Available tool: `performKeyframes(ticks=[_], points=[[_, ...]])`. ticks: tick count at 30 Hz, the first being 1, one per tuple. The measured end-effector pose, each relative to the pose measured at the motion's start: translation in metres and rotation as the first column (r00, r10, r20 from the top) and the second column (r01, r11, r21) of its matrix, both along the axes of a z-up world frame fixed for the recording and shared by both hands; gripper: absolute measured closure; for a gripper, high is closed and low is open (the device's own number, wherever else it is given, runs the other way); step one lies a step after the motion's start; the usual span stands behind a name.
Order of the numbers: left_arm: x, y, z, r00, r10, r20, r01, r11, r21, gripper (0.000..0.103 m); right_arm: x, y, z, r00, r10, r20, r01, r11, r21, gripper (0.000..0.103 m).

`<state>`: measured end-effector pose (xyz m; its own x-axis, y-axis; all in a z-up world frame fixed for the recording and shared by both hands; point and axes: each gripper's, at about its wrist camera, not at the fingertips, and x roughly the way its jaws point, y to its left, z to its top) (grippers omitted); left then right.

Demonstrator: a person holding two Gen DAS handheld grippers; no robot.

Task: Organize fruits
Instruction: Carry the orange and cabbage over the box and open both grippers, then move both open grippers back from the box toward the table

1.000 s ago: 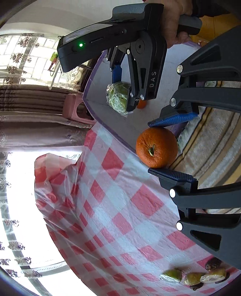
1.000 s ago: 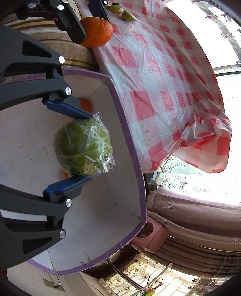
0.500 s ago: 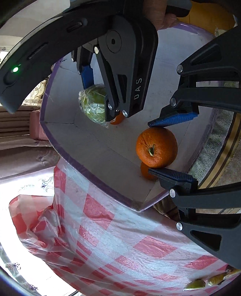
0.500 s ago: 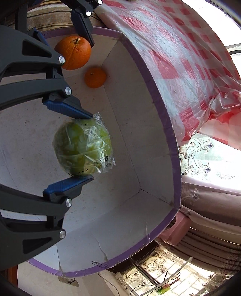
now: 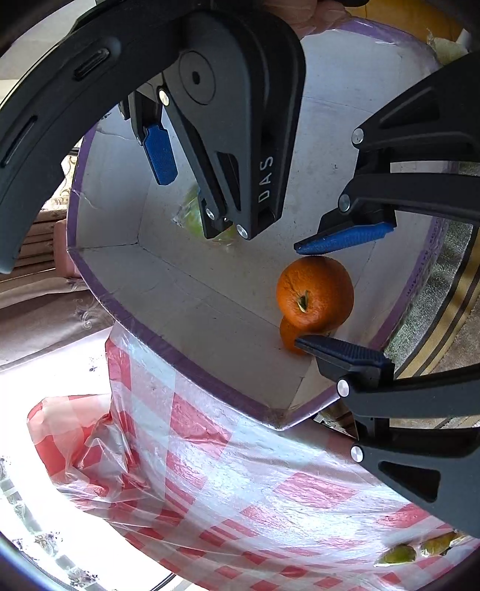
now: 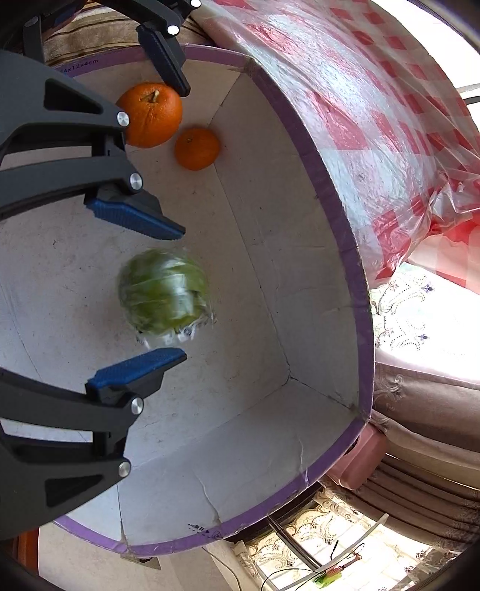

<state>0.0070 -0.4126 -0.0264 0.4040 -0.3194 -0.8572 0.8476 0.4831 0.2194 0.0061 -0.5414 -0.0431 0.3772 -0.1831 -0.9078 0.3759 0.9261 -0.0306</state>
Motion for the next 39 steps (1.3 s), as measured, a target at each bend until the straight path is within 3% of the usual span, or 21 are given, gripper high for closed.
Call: performKeyframes(ticks=[7, 15, 19, 23, 26, 30, 35, 39], points=[[-0.002, 0.0, 0.0, 1.0, -0.014, -0.012, 0.014, 1.0, -0.01, 0.047, 0.002, 0.002, 0.0, 1.0, 0.006, 0.001, -0.006, 1.0, -0.008, 0.035], [-0.002, 0.002, 0.002, 0.999, -0.022, -0.028, 0.021, 0.999, -0.034, 0.043, 0.0, 0.0, 0.007, 0.999, -0.007, 0.033, 0.008, 1.0, -0.023, 0.022], [-0.002, 0.009, 0.013, 1.0, -0.013, -0.004, 0.013, 0.996, -0.089, 0.022, -0.005, -0.007, 0.015, 0.995, -0.056, 0.079, 0.057, 0.998, -0.02, 0.021], [0.003, 0.023, 0.032, 1.0, 0.03, 0.004, -0.029, 0.983, -0.182, 0.017, -0.012, -0.01, 0.03, 0.984, -0.101, 0.144, 0.11, 0.992, -0.055, 0.017], [0.013, 0.042, 0.049, 0.996, 0.088, -0.024, -0.091, 0.956, -0.28, 0.015, -0.015, -0.006, 0.046, 0.975, -0.114, 0.192, 0.134, 0.986, -0.096, 0.014], [0.029, 0.075, 0.071, 0.979, 0.196, -0.053, -0.201, 0.9, -0.386, 0.015, -0.019, 0.003, 0.073, 0.955, -0.133, 0.265, 0.186, 0.965, -0.185, 0.008], [0.043, 0.114, 0.086, 0.919, 0.394, -0.002, -0.361, 0.84, -0.405, 0.015, -0.02, 0.026, 0.101, 0.925, -0.104, 0.365, 0.196, 0.954, -0.226, 0.002], [0.044, 0.149, 0.098, 0.897, 0.438, 0.058, -0.369, 0.816, -0.444, 0.014, -0.016, 0.052, 0.116, 0.91, -0.081, 0.406, 0.183, 0.958, -0.221, 0.002]])
